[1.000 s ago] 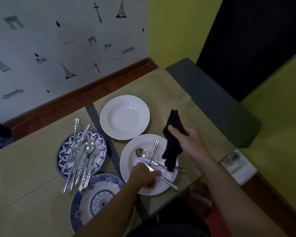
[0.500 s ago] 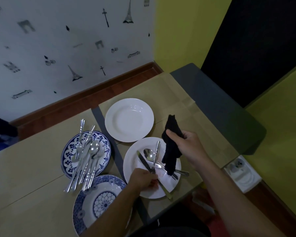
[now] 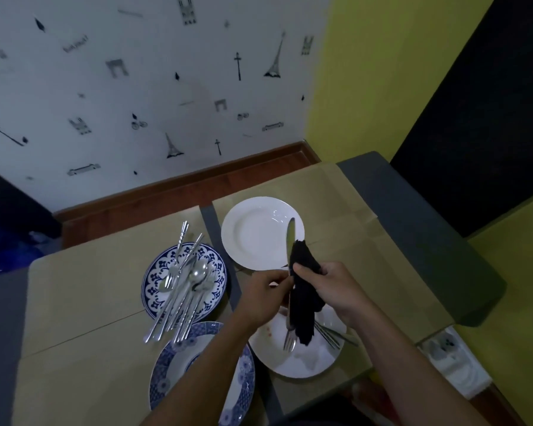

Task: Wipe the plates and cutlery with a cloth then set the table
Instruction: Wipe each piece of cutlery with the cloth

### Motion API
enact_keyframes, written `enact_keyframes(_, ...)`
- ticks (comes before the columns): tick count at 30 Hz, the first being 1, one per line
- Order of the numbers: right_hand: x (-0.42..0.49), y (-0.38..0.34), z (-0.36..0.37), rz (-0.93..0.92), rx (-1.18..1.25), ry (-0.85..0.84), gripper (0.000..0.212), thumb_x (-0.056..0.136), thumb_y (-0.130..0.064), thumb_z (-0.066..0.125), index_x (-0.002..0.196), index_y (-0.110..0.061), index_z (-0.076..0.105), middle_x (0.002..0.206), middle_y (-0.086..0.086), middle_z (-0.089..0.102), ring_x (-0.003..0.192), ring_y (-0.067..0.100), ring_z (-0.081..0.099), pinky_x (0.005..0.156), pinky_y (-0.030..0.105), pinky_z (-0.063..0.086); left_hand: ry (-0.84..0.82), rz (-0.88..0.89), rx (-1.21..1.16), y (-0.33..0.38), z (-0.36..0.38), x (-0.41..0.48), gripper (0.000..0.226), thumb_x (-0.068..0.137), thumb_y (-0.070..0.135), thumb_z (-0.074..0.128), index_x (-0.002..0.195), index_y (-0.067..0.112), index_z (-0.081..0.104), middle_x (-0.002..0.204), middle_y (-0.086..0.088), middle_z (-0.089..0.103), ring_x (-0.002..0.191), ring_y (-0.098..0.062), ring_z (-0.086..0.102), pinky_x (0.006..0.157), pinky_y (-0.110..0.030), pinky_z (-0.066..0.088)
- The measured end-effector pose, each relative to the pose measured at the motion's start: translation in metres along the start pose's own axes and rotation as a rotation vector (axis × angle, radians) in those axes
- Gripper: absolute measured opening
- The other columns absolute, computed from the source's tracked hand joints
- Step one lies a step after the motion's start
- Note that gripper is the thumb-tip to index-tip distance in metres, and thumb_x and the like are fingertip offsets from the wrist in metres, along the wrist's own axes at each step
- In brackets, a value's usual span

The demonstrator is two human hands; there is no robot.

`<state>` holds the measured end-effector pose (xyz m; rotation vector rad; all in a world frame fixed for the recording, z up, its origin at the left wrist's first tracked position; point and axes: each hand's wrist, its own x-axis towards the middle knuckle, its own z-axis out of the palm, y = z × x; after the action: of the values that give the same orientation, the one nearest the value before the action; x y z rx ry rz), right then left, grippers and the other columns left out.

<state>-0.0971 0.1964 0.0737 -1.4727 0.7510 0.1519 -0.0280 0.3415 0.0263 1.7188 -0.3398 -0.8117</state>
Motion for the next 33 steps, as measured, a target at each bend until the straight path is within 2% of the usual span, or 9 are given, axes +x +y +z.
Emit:
enact_keyframes(5, 0.0, -0.022, 0.011, -0.044, 0.044, 0.07, 0.012, 0.088, -0.011, 0.08, 0.096, -0.002, 0.077, 0.069, 0.007, 0.073, 0.05, 0.01, 0.065, 0.041, 0.017, 0.042, -0.085, 0.1, 0.052, 0.019, -0.017, -0.003, 0.024, 0.101, 0.018, 0.057, 0.099, 0.005, 0.076, 0.087, -0.019, 0.074, 0.078, -0.029, 0.072, 0.077, -0.053, 0.059)
enact_keyframes(7, 0.0, -0.033, 0.013, -0.073, 0.107, 0.122, 0.015, 0.082, -0.007, 0.084, 0.094, -0.004, 0.077, 0.075, 0.014, 0.075, 0.055, 0.017, 0.067, 0.043, 0.019, 0.046, -0.138, 0.112, 0.06, 0.024, -0.023, -0.006, 0.022, 0.1, 0.015, 0.058, 0.098, 0.002, 0.076, 0.087, -0.018, 0.075, 0.076, -0.023, 0.071, 0.072, -0.045, 0.06)
enact_keyframes(10, 0.006, -0.045, 0.014, -0.138, 0.184, 0.272, 0.017, 0.078, -0.018, 0.089, 0.09, -0.014, 0.078, 0.081, 0.011, 0.077, 0.067, 0.023, 0.068, 0.052, 0.028, 0.053, -0.196, 0.125, 0.042, 0.035, -0.027, -0.011, 0.019, 0.099, 0.014, 0.062, 0.101, 0.005, 0.078, 0.087, -0.01, 0.077, 0.074, -0.02, 0.072, 0.068, -0.027, 0.055)
enact_keyframes(13, 0.012, -0.049, 0.016, -0.149, 0.224, 0.363, 0.017, 0.084, -0.028, 0.085, 0.09, -0.014, 0.078, 0.082, 0.007, 0.076, 0.072, 0.022, 0.069, 0.06, 0.034, 0.054, -0.157, 0.164, 0.003, 0.045, -0.028, -0.013, 0.021, 0.099, 0.017, 0.061, 0.1, 0.006, 0.079, 0.086, -0.011, 0.076, 0.07, -0.019, 0.068, 0.068, -0.029, 0.055)
enact_keyframes(18, 0.008, -0.058, 0.017, -0.064, 0.228, 0.1, 0.017, 0.081, -0.006, 0.084, 0.095, -0.005, 0.075, 0.077, 0.015, 0.071, 0.063, 0.028, 0.068, 0.065, 0.038, 0.057, -0.065, 0.194, -0.001, 0.051, -0.035, -0.011, 0.02, 0.099, 0.014, 0.061, 0.096, 0.005, 0.079, 0.074, -0.01, 0.071, 0.064, -0.017, 0.063, 0.066, -0.033, 0.052)
enact_keyframes(25, 0.016, -0.064, 0.018, -0.153, 0.234, 0.368, 0.034, 0.088, -0.04, 0.08, 0.089, -0.005, 0.077, 0.088, 0.014, 0.078, 0.08, 0.026, 0.074, 0.059, 0.033, 0.057, -0.138, 0.189, -0.011, 0.059, -0.042, -0.013, 0.019, 0.098, 0.016, 0.063, 0.103, 0.005, 0.078, 0.088, -0.014, 0.075, 0.065, -0.016, 0.065, 0.065, -0.025, 0.051)
enact_keyframes(28, 0.014, -0.065, 0.021, -0.136, 0.253, 0.291, 0.023, 0.087, -0.029, 0.082, 0.094, -0.007, 0.077, 0.086, 0.01, 0.077, 0.075, 0.026, 0.071, 0.051, 0.03, 0.054, -0.109, 0.198, -0.014, 0.061, -0.043, -0.013, 0.019, 0.097, 0.017, 0.065, 0.098, 0.005, 0.079, 0.086, -0.015, 0.076, 0.067, -0.02, 0.067, 0.064, -0.027, 0.052)
enact_keyframes(31, 0.006, -0.066, 0.024, -0.091, 0.199, 0.108, 0.023, 0.077, -0.011, 0.088, 0.096, -0.01, 0.077, 0.082, 0.012, 0.075, 0.069, 0.029, 0.07, 0.07, 0.047, 0.061, -0.081, 0.199, -0.011, 0.058, -0.044, -0.012, 0.017, 0.097, 0.014, 0.064, 0.097, 0.005, 0.079, 0.083, -0.013, 0.076, 0.066, -0.021, 0.067, 0.063, -0.028, 0.053)
enact_keyframes(33, 0.003, -0.069, 0.025, -0.093, 0.147, 0.125, 0.023, 0.076, -0.009, 0.089, 0.096, -0.009, 0.076, 0.08, 0.01, 0.076, 0.066, 0.026, 0.071, 0.068, 0.043, 0.062, -0.064, 0.211, 0.037, 0.053, -0.043, -0.01, 0.015, 0.096, 0.012, 0.066, 0.095, 0.006, 0.08, 0.077, -0.004, 0.074, 0.064, -0.016, 0.067, 0.062, -0.026, 0.052)
